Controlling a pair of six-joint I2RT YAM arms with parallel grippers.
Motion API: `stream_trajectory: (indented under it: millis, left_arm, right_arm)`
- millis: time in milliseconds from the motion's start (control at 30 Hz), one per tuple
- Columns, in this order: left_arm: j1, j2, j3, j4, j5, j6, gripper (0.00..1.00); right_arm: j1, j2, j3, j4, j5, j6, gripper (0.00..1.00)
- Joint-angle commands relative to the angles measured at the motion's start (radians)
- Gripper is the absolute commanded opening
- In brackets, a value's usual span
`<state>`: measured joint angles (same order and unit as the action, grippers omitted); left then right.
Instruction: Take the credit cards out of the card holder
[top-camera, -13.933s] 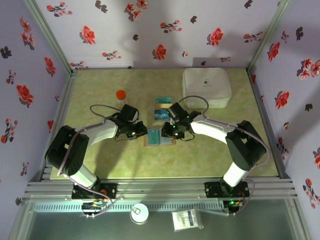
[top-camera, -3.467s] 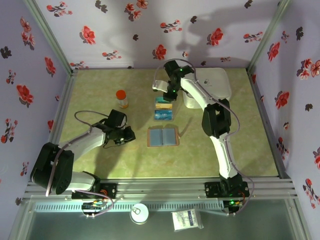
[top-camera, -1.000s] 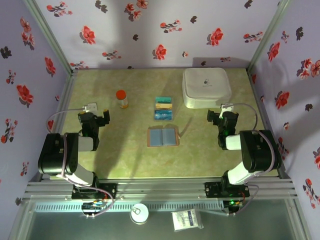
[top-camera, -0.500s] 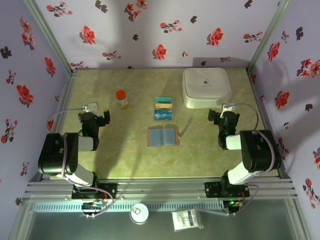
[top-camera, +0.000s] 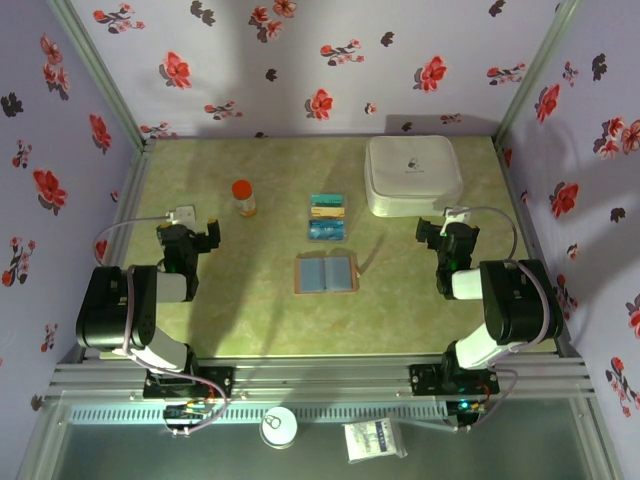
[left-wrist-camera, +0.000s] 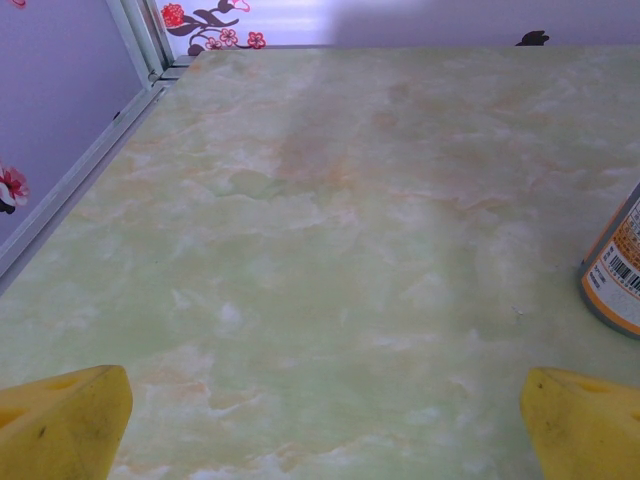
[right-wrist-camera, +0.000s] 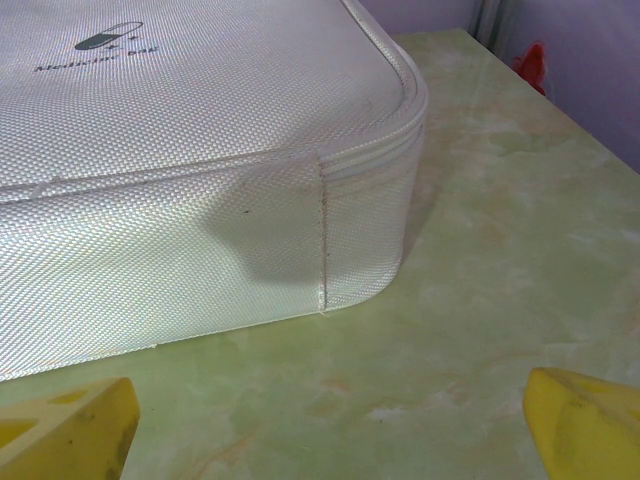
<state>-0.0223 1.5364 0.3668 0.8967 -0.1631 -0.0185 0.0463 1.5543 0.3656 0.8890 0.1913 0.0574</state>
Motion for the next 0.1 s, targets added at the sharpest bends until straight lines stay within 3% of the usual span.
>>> stream_trajectory:
  millis: [0,67]
  left_arm:
    - [-0.003,0.007,0.021,0.004,0.01,0.021,1.0]
    - [-0.003,0.008,0.021,0.004,0.01,0.021,1.0]
  right_arm:
    - [-0.006,0.004,0.024,-0.005,0.022,0.018,0.99]
    - [-0.006,0.001,0.013,0.006,0.024,0.014,0.99]
